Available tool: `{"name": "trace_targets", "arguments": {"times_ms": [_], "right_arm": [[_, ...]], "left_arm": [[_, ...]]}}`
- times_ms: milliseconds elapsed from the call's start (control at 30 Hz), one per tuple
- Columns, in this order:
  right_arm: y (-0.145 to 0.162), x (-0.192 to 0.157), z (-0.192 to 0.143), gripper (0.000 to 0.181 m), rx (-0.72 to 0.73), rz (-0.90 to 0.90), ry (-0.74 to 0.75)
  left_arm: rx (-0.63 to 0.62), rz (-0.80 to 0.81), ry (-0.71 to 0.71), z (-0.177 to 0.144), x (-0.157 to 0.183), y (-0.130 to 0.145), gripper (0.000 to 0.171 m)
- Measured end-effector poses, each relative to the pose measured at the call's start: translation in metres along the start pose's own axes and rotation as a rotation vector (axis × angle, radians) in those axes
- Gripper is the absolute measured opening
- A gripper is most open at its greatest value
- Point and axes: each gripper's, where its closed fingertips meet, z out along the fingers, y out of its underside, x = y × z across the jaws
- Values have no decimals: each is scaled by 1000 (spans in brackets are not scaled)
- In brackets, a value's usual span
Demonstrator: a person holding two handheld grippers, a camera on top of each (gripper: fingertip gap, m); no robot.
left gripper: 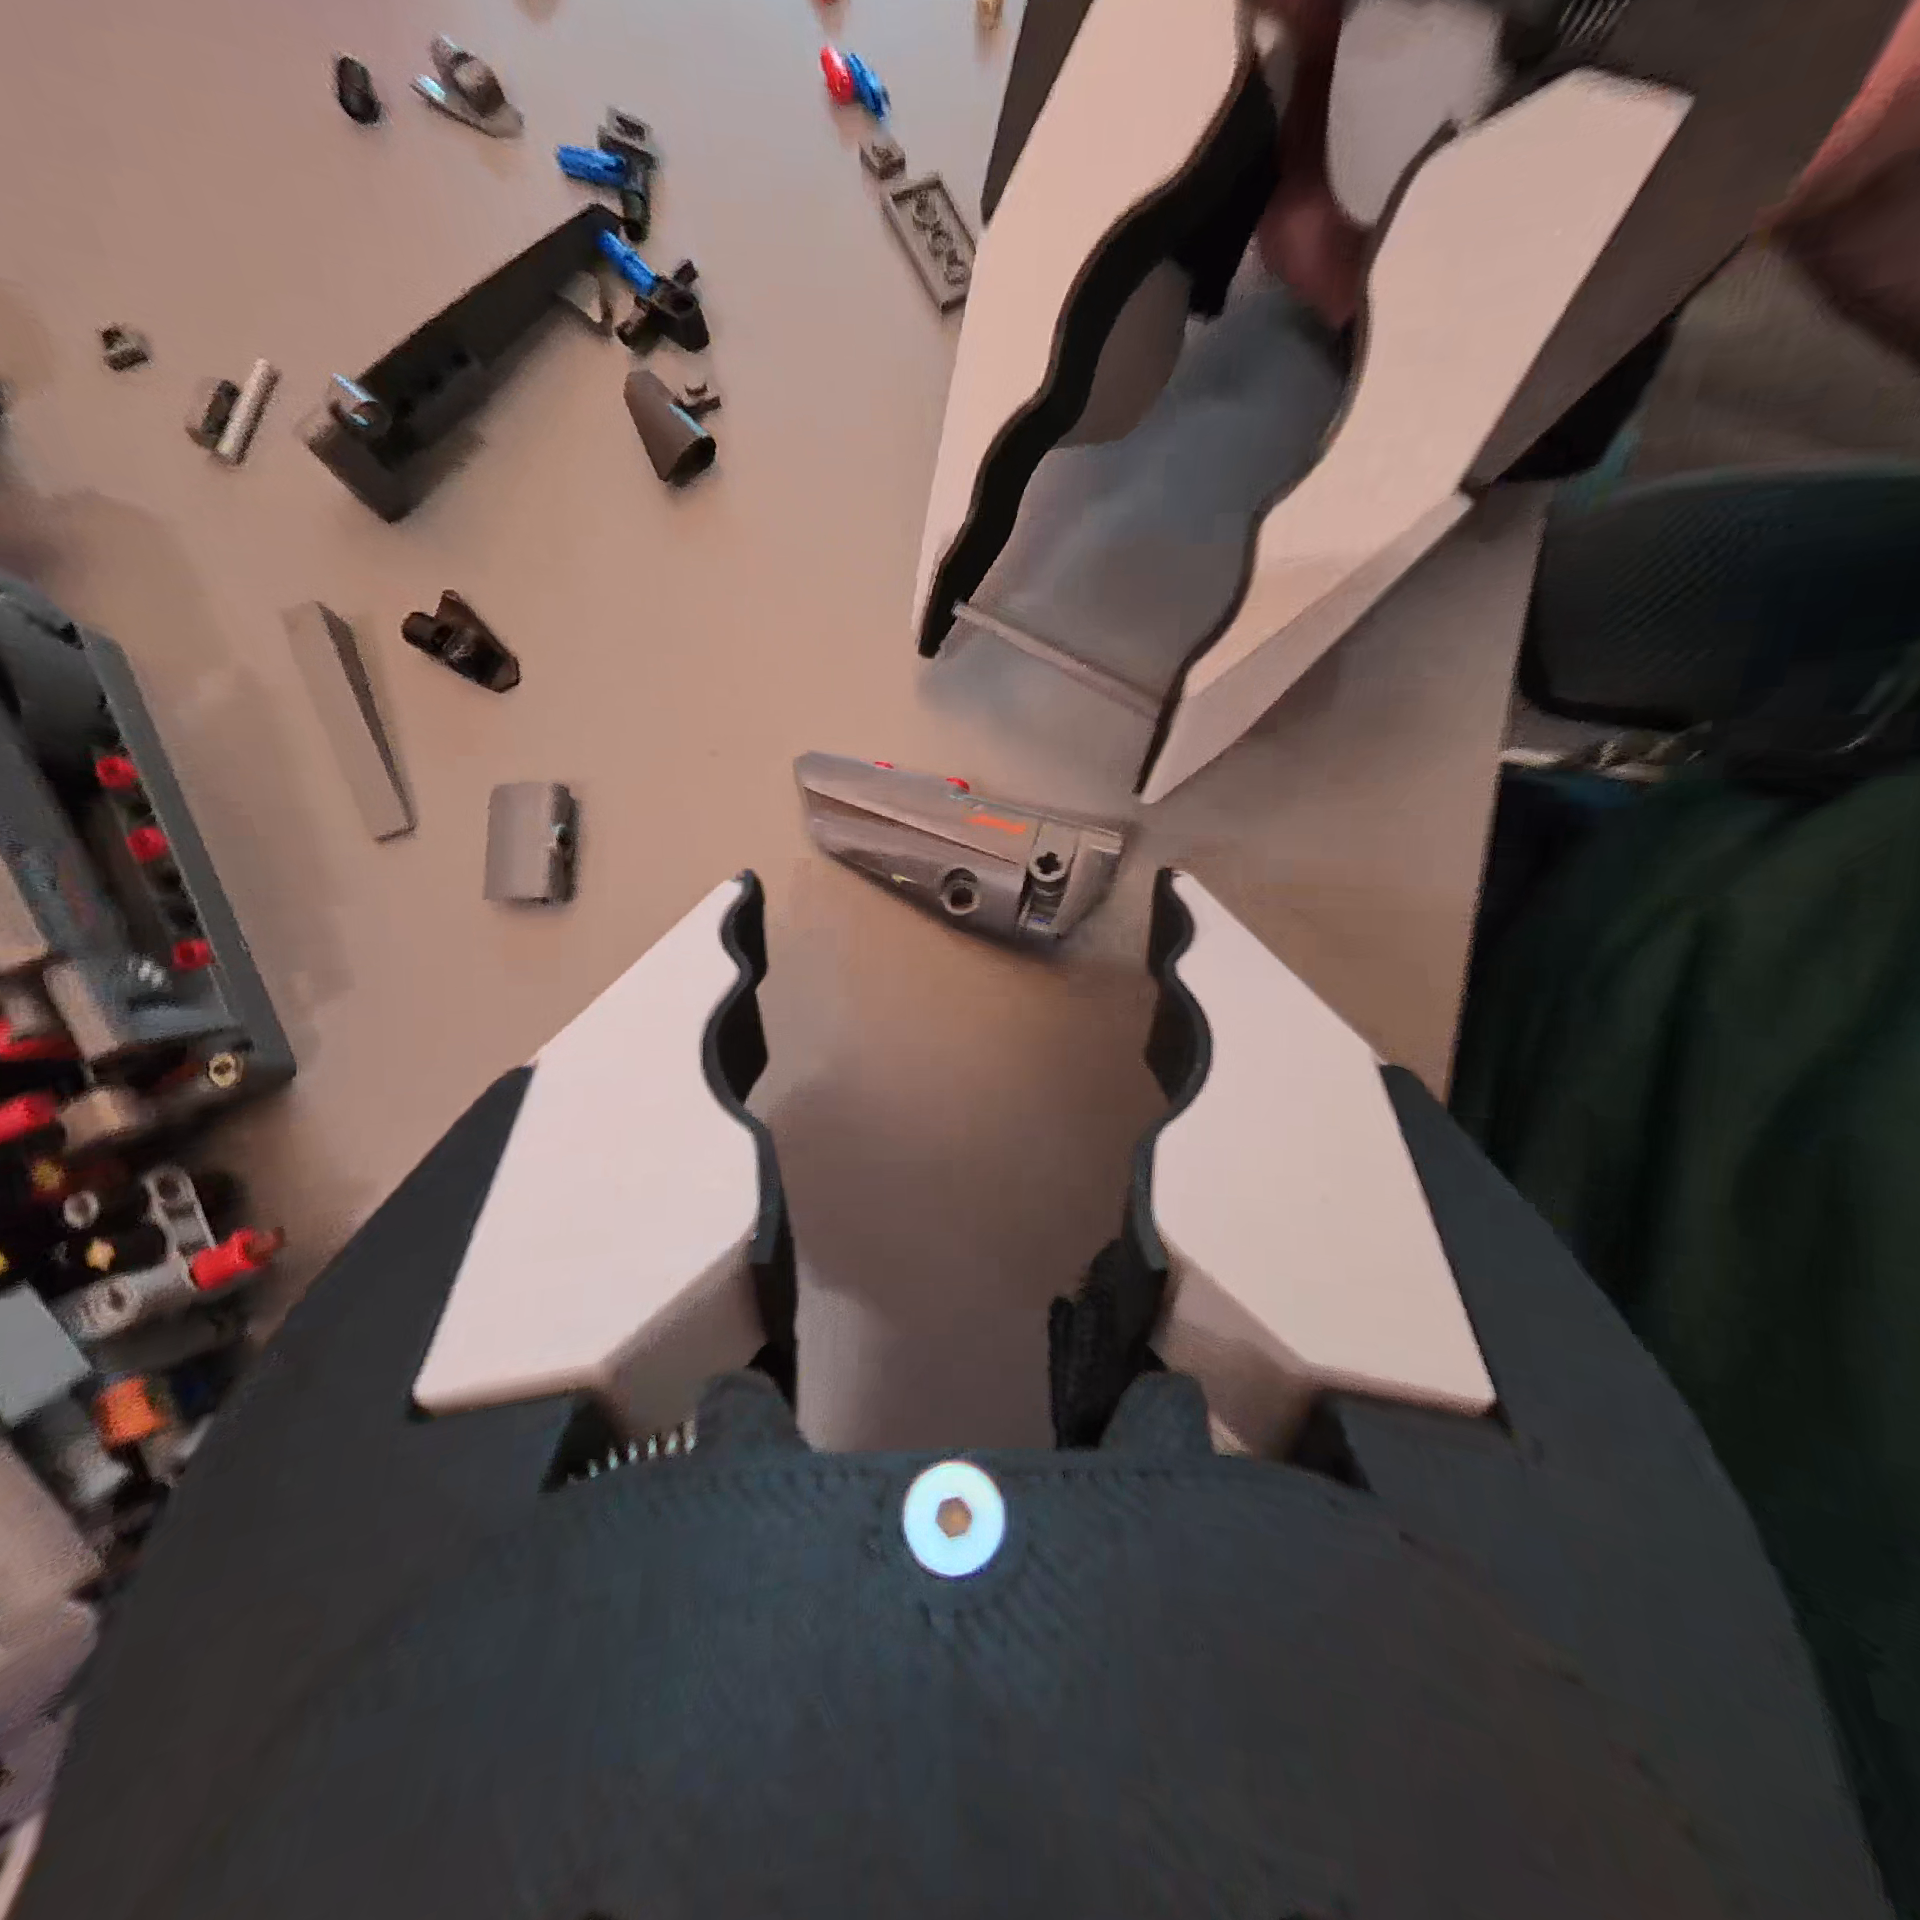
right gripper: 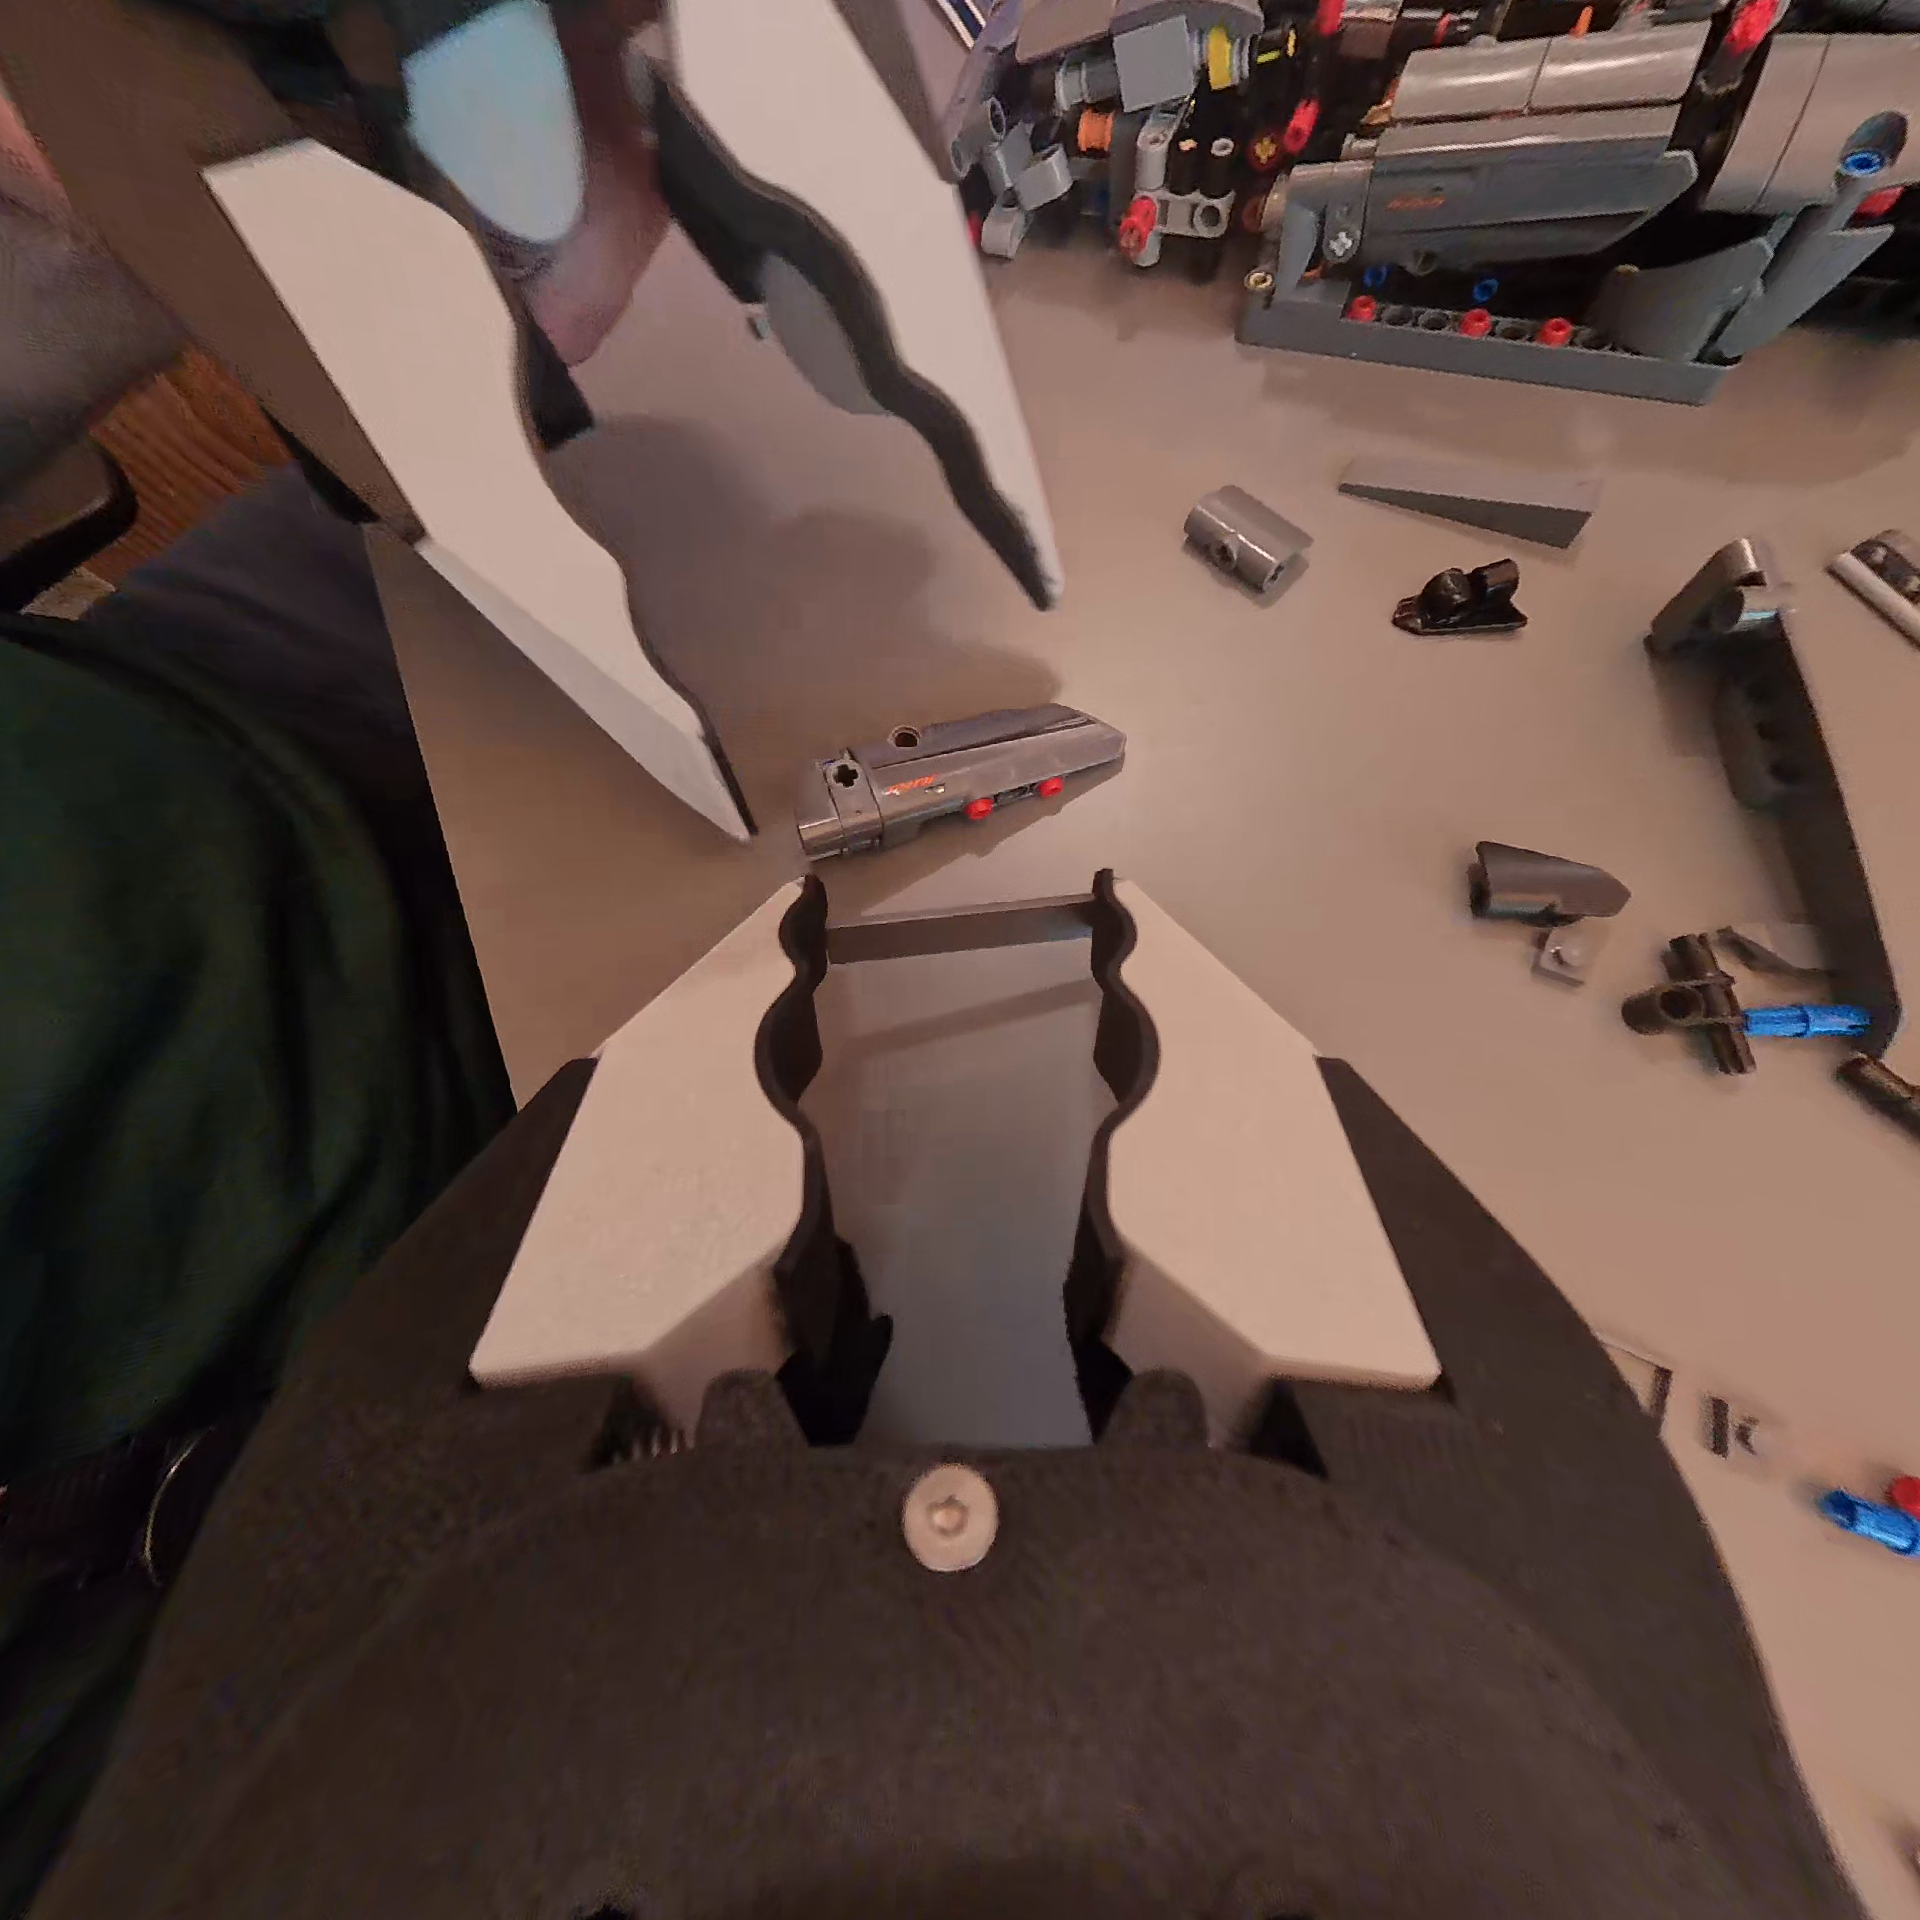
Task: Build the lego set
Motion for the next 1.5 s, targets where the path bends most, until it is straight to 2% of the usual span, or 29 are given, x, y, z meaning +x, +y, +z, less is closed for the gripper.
{"name": "trace_targets", "arguments": {"times_ms": [167, 233, 300, 500, 633, 800, 933, 1233, 1500], "right_arm": [[0, -1, 0, 49, 5, -3, -10], [-1, -1, -1, 49, 7, 0, -12], [-2, -1, -1, 49, 14, 1, -19], [-11, 5, -7, 49, 74, 12, -37], [-28, 7, -14, 49, 153, -26, -60], [-67, 0, -32, 49, 283, -70, -132], [-94, -4, -38, 50, 307, -121, -159], [-120, -17, -24, 50, 206, -102, -208], [-136, -25, -18, 49, 131, -116, -195]], "left_arm": [[-88, 118, 48, 17, -5, 1, 86], [-90, 134, 81, 20, -2, 0, 80], [-89, 128, 45, 21, -9, 0, 66], [-22, 97, 36, 21, -6, -3, 64], [112, 41, 73, 14, 0, -14, 64], [469, -69, 138, -27, 0, -50, 64], [653, -113, 158, -55, -4, -62, 64], [790, -108, 92, -79, -8, -59, 64], [907, -145, 144, -97, -8, -58, 64]]}}
